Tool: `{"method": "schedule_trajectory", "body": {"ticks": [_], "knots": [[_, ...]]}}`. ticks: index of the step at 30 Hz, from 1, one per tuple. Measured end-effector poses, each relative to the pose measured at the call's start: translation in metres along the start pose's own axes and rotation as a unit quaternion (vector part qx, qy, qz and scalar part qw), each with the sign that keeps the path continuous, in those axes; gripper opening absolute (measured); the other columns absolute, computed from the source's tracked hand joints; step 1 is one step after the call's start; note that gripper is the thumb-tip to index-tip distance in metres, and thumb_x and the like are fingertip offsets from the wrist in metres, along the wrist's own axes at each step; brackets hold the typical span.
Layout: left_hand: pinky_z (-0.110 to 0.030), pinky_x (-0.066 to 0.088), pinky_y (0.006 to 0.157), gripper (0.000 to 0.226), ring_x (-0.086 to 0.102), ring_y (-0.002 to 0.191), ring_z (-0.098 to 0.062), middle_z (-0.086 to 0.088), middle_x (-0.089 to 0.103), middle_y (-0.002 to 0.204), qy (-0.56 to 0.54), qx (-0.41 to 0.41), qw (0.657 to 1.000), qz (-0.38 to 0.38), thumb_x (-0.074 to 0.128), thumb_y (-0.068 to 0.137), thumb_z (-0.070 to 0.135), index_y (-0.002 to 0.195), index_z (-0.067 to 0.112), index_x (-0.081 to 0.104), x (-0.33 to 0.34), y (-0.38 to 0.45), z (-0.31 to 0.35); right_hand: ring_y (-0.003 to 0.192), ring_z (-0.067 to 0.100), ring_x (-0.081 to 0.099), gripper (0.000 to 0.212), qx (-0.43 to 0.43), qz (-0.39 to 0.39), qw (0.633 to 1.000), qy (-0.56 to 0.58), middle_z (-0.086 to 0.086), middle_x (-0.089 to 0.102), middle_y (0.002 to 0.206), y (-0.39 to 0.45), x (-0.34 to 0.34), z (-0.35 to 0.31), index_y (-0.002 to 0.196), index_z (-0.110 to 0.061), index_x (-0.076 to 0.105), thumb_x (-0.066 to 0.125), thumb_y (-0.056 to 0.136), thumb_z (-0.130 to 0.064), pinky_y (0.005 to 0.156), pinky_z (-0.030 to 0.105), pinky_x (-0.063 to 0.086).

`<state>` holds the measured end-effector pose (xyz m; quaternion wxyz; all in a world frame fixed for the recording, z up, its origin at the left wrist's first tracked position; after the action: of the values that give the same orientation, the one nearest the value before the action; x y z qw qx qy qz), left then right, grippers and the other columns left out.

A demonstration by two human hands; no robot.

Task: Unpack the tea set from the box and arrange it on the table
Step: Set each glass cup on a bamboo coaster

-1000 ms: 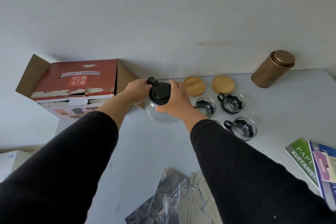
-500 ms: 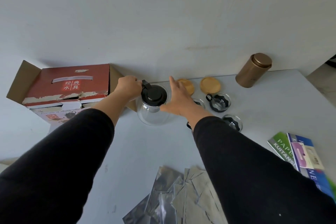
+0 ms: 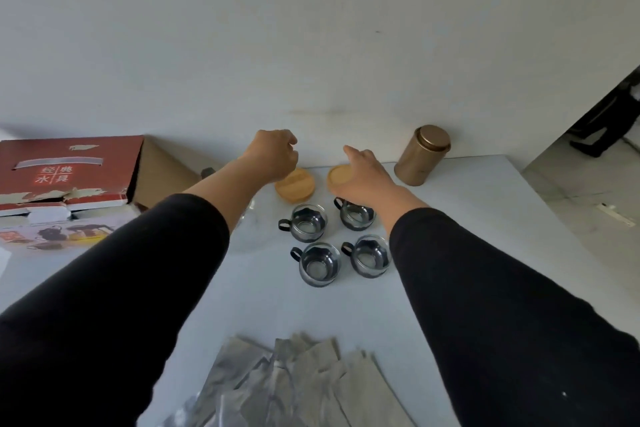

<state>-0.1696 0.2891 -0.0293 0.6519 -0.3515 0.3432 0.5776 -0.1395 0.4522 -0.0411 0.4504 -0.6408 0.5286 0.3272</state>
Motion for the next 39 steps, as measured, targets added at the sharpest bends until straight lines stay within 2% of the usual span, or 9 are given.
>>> {"method": "schedule_trajectory", "body": {"ticks": [4, 10, 19, 23, 28, 32, 35, 37, 39], "knots": [[-0.030, 0.038, 0.107, 0.041, 0.051, 0.126, -0.023, -0.005, 0.059, 0.132, 0.052, 0.001, 0.997, -0.063, 0.047, 0.094, 0.020, 0.135, 0.012, 0.051, 0.051, 0.011, 0.022, 0.131, 0.032, 0.037, 0.086, 0.001, -0.040, 0.999, -0.025, 0.012, 0.029, 0.145, 0.020, 0.009, 0.045, 0.149, -0.019, 0.020, 0.068, 0.078, -0.029, 0.106, 0.045, 0.039], [-0.034, 0.039, 0.109, 0.043, 0.051, 0.127, -0.022, -0.003, 0.058, 0.134, 0.085, -0.019, 0.990, -0.109, 0.048, 0.096, 0.026, 0.137, 0.014, 0.048, 0.112, 0.028, 0.035, 0.128, 0.032, 0.039, 0.091, 0.004, -0.100, 0.994, -0.042, 0.011, 0.032, 0.138, 0.038, 0.042, 0.097, 0.142, -0.014, 0.029, 0.077, 0.067, -0.032, 0.102, 0.047, 0.043], [-0.035, 0.041, 0.106, 0.042, 0.047, 0.130, -0.025, -0.008, 0.057, 0.135, 0.092, -0.046, 0.983, -0.152, 0.045, 0.100, 0.031, 0.140, 0.021, 0.048, 0.172, 0.043, 0.035, 0.123, 0.029, 0.044, 0.090, -0.026, -0.069, 0.997, -0.016, 0.009, 0.038, 0.135, 0.060, 0.074, 0.117, 0.136, -0.009, 0.033, 0.081, 0.064, -0.034, 0.099, 0.042, 0.046], [-0.036, 0.040, 0.108, 0.039, 0.048, 0.128, -0.023, -0.007, 0.059, 0.132, 0.060, -0.062, 0.985, -0.151, 0.051, 0.097, 0.030, 0.135, 0.021, 0.055, 0.178, 0.047, 0.032, 0.118, 0.028, 0.047, 0.077, -0.043, -0.042, 0.998, 0.005, 0.010, 0.044, 0.128, 0.065, 0.074, 0.121, 0.128, -0.006, 0.042, 0.079, 0.065, -0.031, 0.096, 0.035, 0.046], [-0.031, 0.037, 0.108, 0.048, 0.049, 0.129, -0.022, -0.005, 0.058, 0.134, 0.020, -0.060, 0.986, -0.155, 0.054, 0.095, 0.031, 0.140, 0.016, 0.047, 0.184, 0.052, 0.049, 0.119, 0.027, 0.046, 0.080, -0.029, -0.017, 0.999, 0.007, 0.010, 0.043, 0.129, 0.063, 0.061, 0.139, 0.129, -0.006, 0.043, 0.080, 0.063, -0.032, 0.096, 0.033, 0.045], [-0.030, 0.037, 0.105, 0.044, 0.049, 0.128, -0.024, -0.006, 0.058, 0.135, 0.029, -0.030, 0.987, -0.153, 0.052, 0.095, 0.030, 0.137, 0.015, 0.051, 0.204, 0.062, 0.077, 0.120, 0.028, 0.044, 0.083, 0.002, -0.008, 1.000, 0.012, 0.010, 0.042, 0.130, 0.061, 0.049, 0.170, 0.132, -0.006, 0.041, 0.080, 0.063, -0.031, 0.097, 0.033, 0.044], [-0.028, 0.035, 0.104, 0.040, 0.047, 0.129, -0.024, -0.007, 0.056, 0.137, 0.034, -0.019, 0.986, -0.163, 0.042, 0.100, 0.028, 0.134, 0.011, 0.053, 0.218, 0.068, 0.094, 0.119, 0.027, 0.046, 0.082, 0.024, -0.002, 0.999, 0.026, 0.009, 0.042, 0.129, 0.060, 0.043, 0.191, 0.132, -0.007, 0.042, 0.081, 0.063, -0.030, 0.097, 0.034, 0.045], [-0.031, 0.039, 0.099, 0.037, 0.052, 0.123, -0.026, -0.010, 0.058, 0.132, 0.025, -0.028, 0.992, -0.118, 0.042, 0.100, 0.027, 0.128, 0.009, 0.057, 0.215, 0.079, 0.096, 0.119, 0.027, 0.046, 0.083, 0.031, 0.001, 0.999, 0.033, 0.009, 0.042, 0.129, 0.061, 0.040, 0.200, 0.132, -0.008, 0.042, 0.081, 0.063, -0.030, 0.097, 0.034, 0.045], [-0.035, 0.040, 0.102, 0.042, 0.047, 0.128, -0.028, -0.012, 0.049, 0.139, 0.037, -0.060, 0.995, -0.065, 0.047, 0.097, 0.028, 0.134, 0.009, 0.051, 0.210, 0.092, 0.087, 0.119, 0.027, 0.047, 0.082, 0.034, 0.002, 0.999, 0.036, 0.008, 0.042, 0.129, 0.062, 0.038, 0.207, 0.132, -0.008, 0.042, 0.081, 0.063, -0.030, 0.097, 0.034, 0.045]]}}
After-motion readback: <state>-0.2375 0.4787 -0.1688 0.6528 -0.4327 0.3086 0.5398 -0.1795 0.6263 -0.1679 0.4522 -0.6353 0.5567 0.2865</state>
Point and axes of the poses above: each hand's wrist, its own y-axis towards the middle knuckle, its own x-axis out of the palm, z = x × y, the point moved 7 cm from there along y, towards the middle knuckle
